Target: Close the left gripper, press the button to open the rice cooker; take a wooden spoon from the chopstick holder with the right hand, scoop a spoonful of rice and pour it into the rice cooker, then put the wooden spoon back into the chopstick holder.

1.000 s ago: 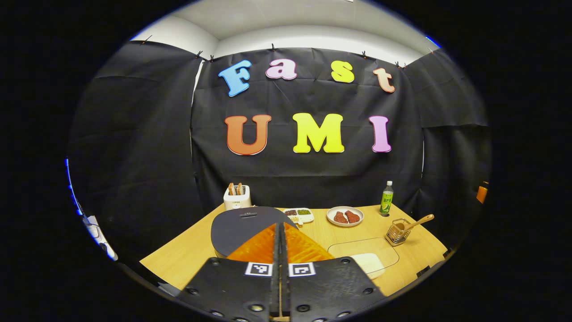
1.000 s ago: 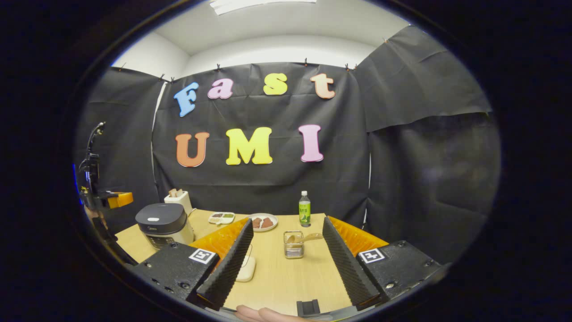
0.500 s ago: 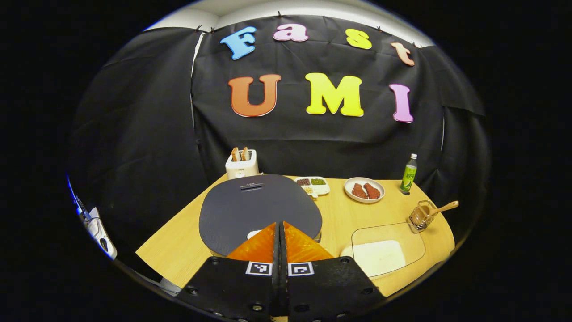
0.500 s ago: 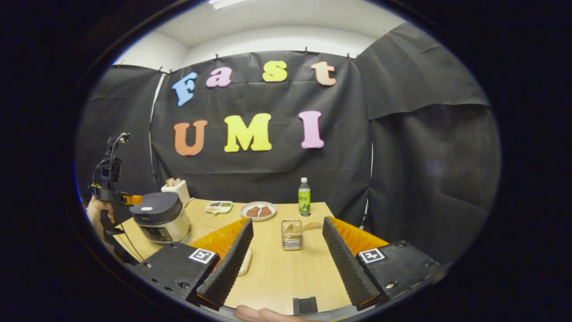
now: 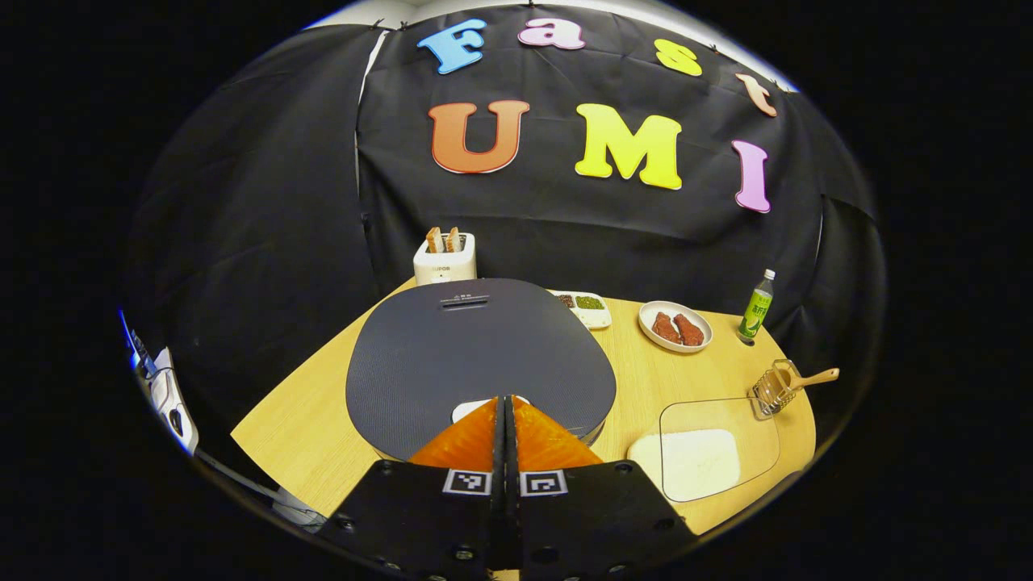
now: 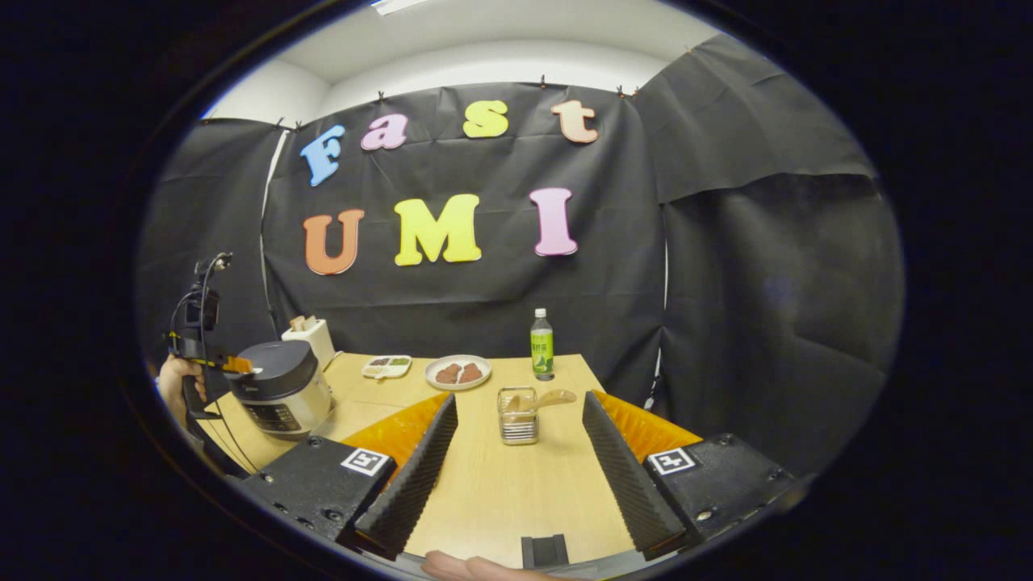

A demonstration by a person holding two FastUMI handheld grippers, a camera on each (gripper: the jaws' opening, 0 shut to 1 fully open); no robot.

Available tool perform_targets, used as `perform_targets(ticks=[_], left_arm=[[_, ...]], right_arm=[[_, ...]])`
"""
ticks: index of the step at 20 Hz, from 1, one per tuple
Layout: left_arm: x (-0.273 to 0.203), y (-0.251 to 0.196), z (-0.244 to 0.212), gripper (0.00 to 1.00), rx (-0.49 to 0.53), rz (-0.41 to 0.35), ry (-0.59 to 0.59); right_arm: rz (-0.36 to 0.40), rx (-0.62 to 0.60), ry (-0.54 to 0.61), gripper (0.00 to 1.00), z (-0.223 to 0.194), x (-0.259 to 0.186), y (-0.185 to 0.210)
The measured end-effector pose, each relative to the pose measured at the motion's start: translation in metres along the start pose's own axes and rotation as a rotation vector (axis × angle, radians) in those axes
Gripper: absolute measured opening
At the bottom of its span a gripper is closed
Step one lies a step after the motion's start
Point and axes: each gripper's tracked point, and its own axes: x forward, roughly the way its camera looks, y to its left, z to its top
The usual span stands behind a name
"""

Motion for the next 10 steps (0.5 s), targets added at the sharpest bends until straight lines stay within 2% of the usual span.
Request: perform_targets(ticks=[3, 6, 10], left_arm=[[0.0, 0.0, -0.007, 0.0, -0.004, -0.026, 0.037], [0.002, 0.001, -0.009, 0.0, 0.022, -0.004, 0.037], [0.002, 0.0, -0.009, 0.0, -0.044, -0.046, 0.118]], right_arm=[[-0.001, -0.005, 0.003, 1.0, -0.001, -0.002, 0.003], [0.012, -0.021, -0.003, 1.0, 0.003, -0.011, 0.013], [0.048, -0.06, -0.024, 1.0, 0.009, -0.034, 0.032]])
